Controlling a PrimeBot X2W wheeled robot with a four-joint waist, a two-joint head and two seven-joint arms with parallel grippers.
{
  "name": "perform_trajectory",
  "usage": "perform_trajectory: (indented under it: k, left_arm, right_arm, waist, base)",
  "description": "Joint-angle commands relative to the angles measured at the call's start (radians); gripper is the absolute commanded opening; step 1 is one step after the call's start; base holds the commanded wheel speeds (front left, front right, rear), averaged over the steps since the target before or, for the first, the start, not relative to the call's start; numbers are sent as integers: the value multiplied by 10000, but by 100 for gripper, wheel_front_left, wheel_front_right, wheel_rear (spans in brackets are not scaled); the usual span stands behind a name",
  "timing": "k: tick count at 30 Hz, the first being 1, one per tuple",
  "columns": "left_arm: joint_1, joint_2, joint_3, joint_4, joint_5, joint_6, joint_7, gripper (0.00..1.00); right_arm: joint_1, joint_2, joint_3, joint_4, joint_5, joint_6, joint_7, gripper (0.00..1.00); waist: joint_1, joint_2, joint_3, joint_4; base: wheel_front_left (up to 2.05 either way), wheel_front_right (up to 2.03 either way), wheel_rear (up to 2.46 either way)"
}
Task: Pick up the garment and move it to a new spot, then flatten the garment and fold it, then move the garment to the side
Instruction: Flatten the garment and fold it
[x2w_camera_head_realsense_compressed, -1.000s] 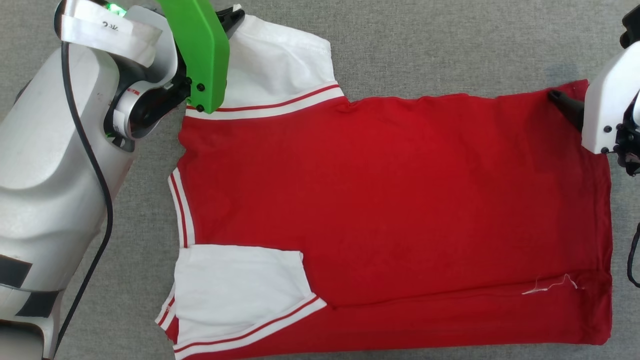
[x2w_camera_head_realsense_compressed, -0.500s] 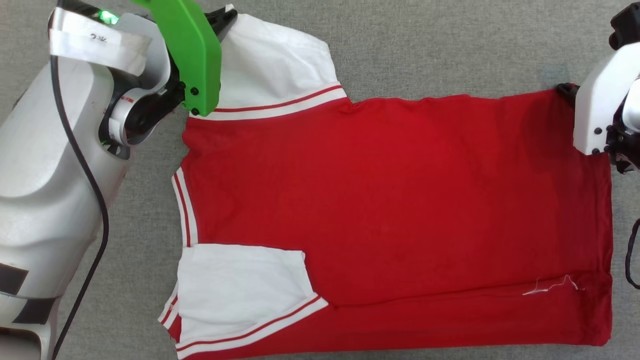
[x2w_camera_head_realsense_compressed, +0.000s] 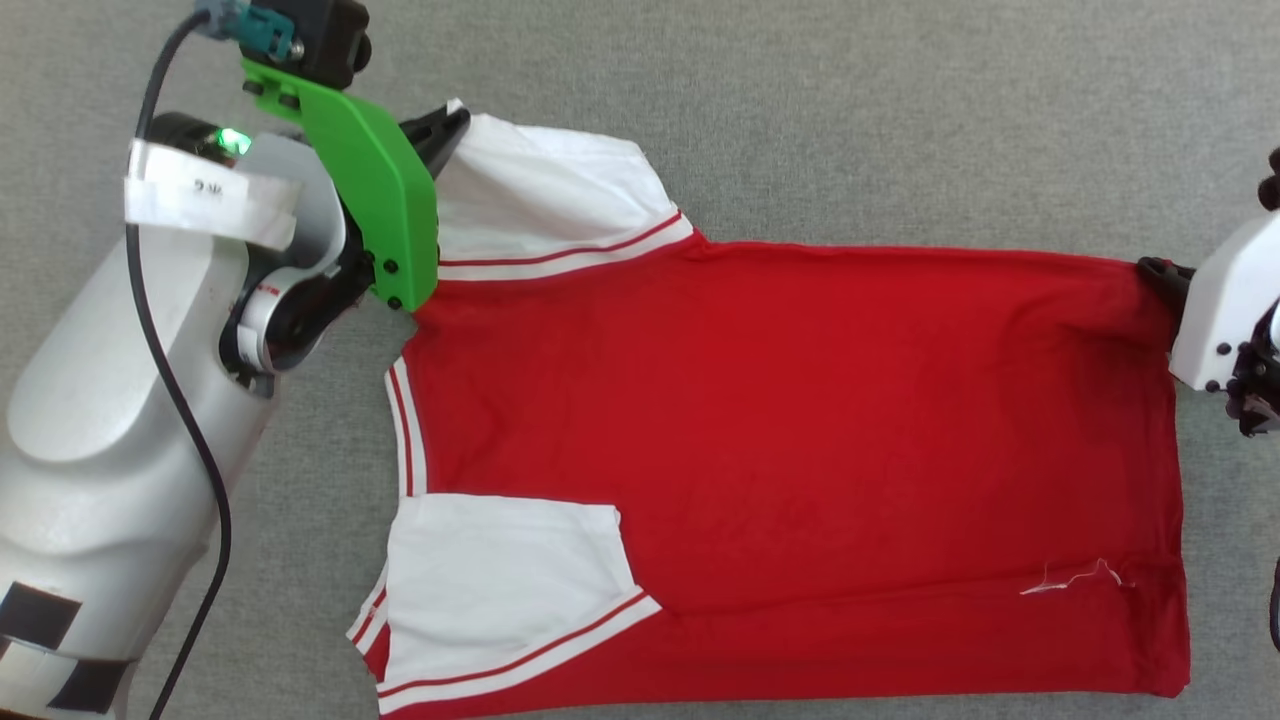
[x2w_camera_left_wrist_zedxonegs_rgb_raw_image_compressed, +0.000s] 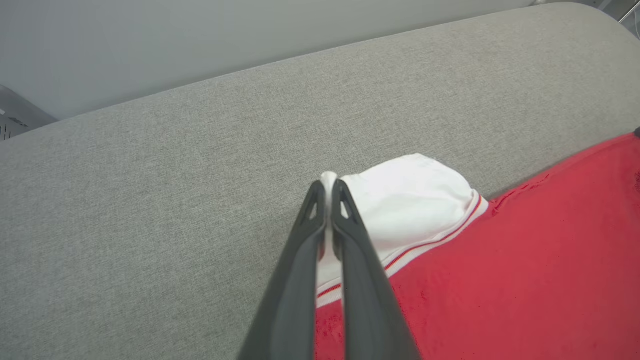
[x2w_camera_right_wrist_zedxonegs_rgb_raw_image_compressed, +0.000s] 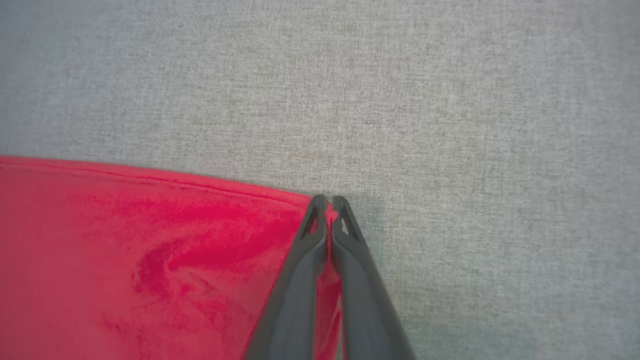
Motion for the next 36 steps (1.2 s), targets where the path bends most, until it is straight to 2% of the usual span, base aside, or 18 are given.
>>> perform_trajectory:
  k: [1, 11, 16, 27, 33, 36]
  left_arm:
    - [255, 78, 12, -75, -109, 101, -106, 0]
    - [1747, 413, 153, -1090, -491, 454, -413, 0]
    - [2872, 632, 254, -1791, -751, 830, -573, 0]
    - [5433, 1170, 235, -2820, -1116, 1525, -930, 0]
    - [6511, 1556, 24, -2919, -1004, 1745, -1026, 0]
    - [6806, 1607, -250, -2744, -824, 1715, -1038, 0]
  right_arm:
    - [187, -29, -109, -16, 137, -9, -211, 0]
    - [1490, -23, -677, -343, 828, -9, -1262, 0]
    - [2331, -87, -800, -662, 1199, -9, -1560, 0]
    - [4356, -370, -637, -1662, 2294, -9, -1434, 0]
    - [5151, -546, -598, -2043, 2612, -9, -1230, 0]
    - [5432, -711, -498, -2172, 2600, -9, -1050, 0]
  waist:
    - [0, 0, -491, 109]
    - [0, 0, -1568, 340]
    - [0, 0, -2082, 431]
    - [0, 0, -2651, 588]
    - [0, 0, -2730, 619]
    - [0, 0, -2706, 633]
  base:
    - [0, 0, 0]
    - [0, 0, 0]
    - [0, 0, 0]
    - [0, 0, 0]
    - [0, 0, 0]
    - [0, 0, 0]
